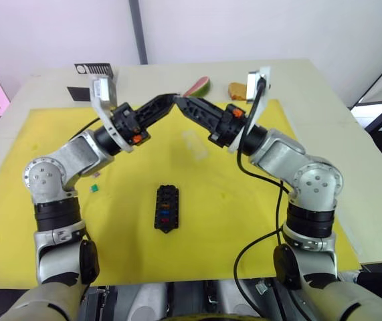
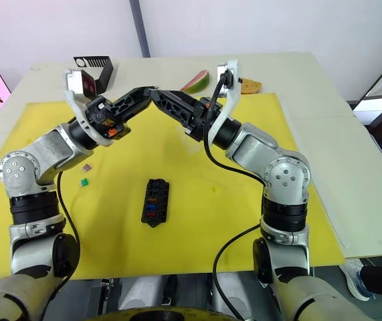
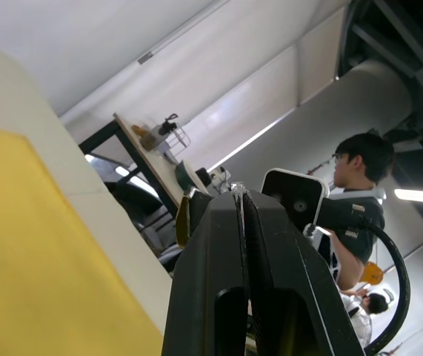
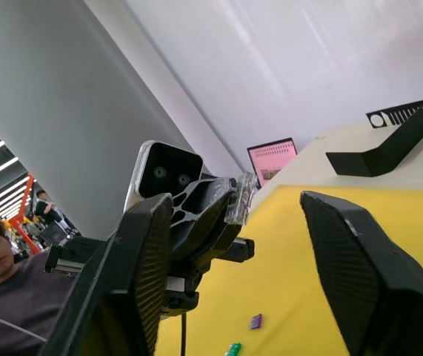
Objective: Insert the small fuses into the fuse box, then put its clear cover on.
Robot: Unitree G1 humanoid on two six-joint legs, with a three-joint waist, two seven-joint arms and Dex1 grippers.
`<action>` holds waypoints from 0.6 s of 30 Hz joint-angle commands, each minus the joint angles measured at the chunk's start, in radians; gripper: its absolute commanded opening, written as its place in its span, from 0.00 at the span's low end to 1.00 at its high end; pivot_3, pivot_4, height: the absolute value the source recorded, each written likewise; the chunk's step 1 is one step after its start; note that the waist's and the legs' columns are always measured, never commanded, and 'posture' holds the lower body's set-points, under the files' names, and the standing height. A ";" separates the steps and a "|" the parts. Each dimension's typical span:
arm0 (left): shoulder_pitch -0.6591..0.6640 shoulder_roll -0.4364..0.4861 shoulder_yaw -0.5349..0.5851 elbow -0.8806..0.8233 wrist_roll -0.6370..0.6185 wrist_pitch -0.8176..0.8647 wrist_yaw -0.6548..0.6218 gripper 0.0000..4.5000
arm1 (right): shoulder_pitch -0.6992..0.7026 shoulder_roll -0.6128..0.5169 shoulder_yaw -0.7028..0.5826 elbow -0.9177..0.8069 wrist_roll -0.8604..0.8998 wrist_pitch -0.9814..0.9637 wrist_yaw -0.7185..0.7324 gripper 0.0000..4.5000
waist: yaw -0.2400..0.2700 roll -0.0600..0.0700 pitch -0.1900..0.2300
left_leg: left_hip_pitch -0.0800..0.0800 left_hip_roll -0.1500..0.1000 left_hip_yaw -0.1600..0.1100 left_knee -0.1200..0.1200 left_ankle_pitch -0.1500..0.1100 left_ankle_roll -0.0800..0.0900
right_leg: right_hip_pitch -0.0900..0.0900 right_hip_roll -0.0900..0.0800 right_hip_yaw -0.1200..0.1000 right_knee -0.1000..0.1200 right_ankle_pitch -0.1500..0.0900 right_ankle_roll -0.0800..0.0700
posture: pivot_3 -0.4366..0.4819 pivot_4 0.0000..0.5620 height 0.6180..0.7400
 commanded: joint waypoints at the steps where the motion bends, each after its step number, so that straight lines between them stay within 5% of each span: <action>1: -0.007 0.018 0.001 -0.024 -0.022 -0.022 -0.021 0.00 | -0.013 -0.006 0.003 -0.042 0.028 -0.016 0.009 0.67 | 0.000 0.000 0.000 | 0.000 0.000 0.000 0.000 0.000 0.000 | 0.000 0.000 0.000 0.000 0.000 0.000 | 0.48 0.27 1.00; 4: -0.006 0.024 -0.006 -0.026 -0.026 -0.019 -0.031 0.00 | -0.013 -0.008 0.004 -0.044 0.033 -0.014 0.004 0.67 | 0.000 0.000 0.000 | 0.000 0.000 0.000 0.000 0.000 0.000 | 0.000 0.000 0.000 0.000 0.000 0.000 | 0.48 0.27 1.00; 6: -0.006 0.025 -0.008 -0.026 -0.028 -0.023 -0.032 0.00 | -0.014 -0.011 0.005 -0.044 0.034 -0.014 0.002 0.55 | 0.000 0.000 0.000 | 0.000 0.000 0.000 0.000 0.000 0.000 | 0.000 0.000 0.000 0.000 0.000 0.000 | 0.48 0.27 1.00; 11: -0.002 0.027 -0.016 -0.028 -0.029 -0.028 -0.032 0.00 | -0.017 -0.016 0.004 -0.039 0.040 -0.016 -0.003 0.04 | 0.000 0.000 0.000 | 0.000 0.000 0.000 0.000 0.000 0.000 | 0.000 0.000 0.000 0.000 0.000 0.000 | 0.48 0.27 1.00; 16: 0.009 0.037 -0.019 -0.024 -0.027 -0.026 -0.035 0.00 | -0.021 -0.015 -0.008 -0.038 0.075 -0.021 -0.011 0.02 | 0.000 0.000 0.000 | 0.000 0.000 0.000 0.000 -0.001 0.002 | 0.000 0.000 0.000 0.000 0.000 0.000 | 0.48 0.27 1.00; 18: 0.036 0.088 -0.015 -0.032 -0.007 0.006 -0.079 0.15 | -0.024 -0.017 -0.014 -0.044 0.103 -0.016 -0.018 0.00 | -0.004 0.000 0.000 | 0.000 0.000 0.000 0.000 -0.001 0.002 | 0.000 0.000 0.000 0.000 0.000 0.000 | 0.48 0.27 1.00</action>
